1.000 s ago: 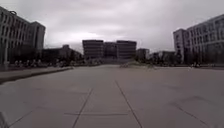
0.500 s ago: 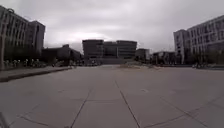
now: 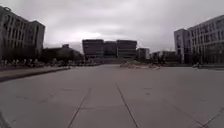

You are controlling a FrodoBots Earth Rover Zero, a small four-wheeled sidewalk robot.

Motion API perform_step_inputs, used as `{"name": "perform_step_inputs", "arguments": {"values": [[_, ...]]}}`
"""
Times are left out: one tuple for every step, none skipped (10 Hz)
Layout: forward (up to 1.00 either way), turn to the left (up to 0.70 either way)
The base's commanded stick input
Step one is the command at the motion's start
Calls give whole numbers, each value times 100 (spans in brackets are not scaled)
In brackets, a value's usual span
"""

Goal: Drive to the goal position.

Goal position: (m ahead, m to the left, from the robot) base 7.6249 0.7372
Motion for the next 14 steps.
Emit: {"name": "perform_step_inputs", "arguments": {"values": [[70, 0], [70, 0], [70, 0], [70, 0], [70, 0], [70, 0], [70, 0], [70, 0], [70, 0], [70, 0], [70, 0], [70, 0], [70, 0], [70, 0]]}}
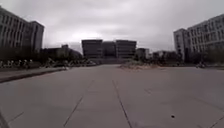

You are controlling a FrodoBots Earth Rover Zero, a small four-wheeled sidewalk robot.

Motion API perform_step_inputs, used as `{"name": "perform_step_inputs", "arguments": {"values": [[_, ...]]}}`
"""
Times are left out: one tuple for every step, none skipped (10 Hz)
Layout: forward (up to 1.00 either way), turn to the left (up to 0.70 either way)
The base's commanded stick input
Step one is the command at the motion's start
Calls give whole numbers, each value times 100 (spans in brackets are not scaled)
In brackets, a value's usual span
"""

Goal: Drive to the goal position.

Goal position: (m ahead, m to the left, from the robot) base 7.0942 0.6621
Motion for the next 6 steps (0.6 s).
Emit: {"name": "perform_step_inputs", "arguments": {"values": [[70, 0], [70, 0], [70, 0], [70, 0], [70, 0], [70, 0]]}}
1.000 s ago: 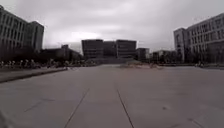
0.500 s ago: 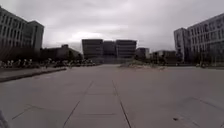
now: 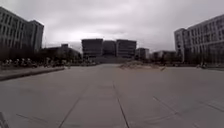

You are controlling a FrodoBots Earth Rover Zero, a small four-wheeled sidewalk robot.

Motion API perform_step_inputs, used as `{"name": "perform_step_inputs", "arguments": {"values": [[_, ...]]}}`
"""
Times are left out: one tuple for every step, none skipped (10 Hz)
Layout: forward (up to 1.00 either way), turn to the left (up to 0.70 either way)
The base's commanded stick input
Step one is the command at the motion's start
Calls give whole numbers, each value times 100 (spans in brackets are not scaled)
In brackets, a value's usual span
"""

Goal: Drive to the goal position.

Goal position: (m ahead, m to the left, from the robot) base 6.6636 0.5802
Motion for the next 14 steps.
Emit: {"name": "perform_step_inputs", "arguments": {"values": [[70, 0], [70, 0], [70, 0], [70, 0], [70, 0], [70, 0], [70, 0], [70, 0], [70, 3], [70, 9], [70, 14], [70, 14], [70, 14], [70, 14]]}}
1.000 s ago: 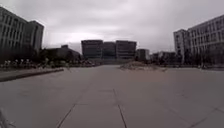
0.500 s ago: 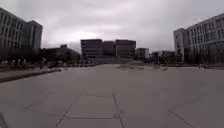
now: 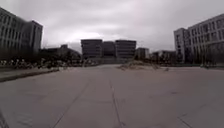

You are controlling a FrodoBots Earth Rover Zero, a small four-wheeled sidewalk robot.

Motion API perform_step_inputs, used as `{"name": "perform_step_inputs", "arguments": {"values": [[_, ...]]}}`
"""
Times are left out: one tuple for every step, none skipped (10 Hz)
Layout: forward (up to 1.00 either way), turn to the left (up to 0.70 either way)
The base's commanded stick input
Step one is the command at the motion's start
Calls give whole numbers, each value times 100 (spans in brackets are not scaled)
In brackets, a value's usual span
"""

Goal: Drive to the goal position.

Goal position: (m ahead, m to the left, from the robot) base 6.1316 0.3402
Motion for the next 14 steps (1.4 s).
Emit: {"name": "perform_step_inputs", "arguments": {"values": [[70, 14], [70, 14], [70, 14], [70, 13], [70, 7], [70, 1], [70, 0], [70, 0], [70, 0], [70, 0], [70, 8], [70, 14], [70, 10], [70, 0]]}}
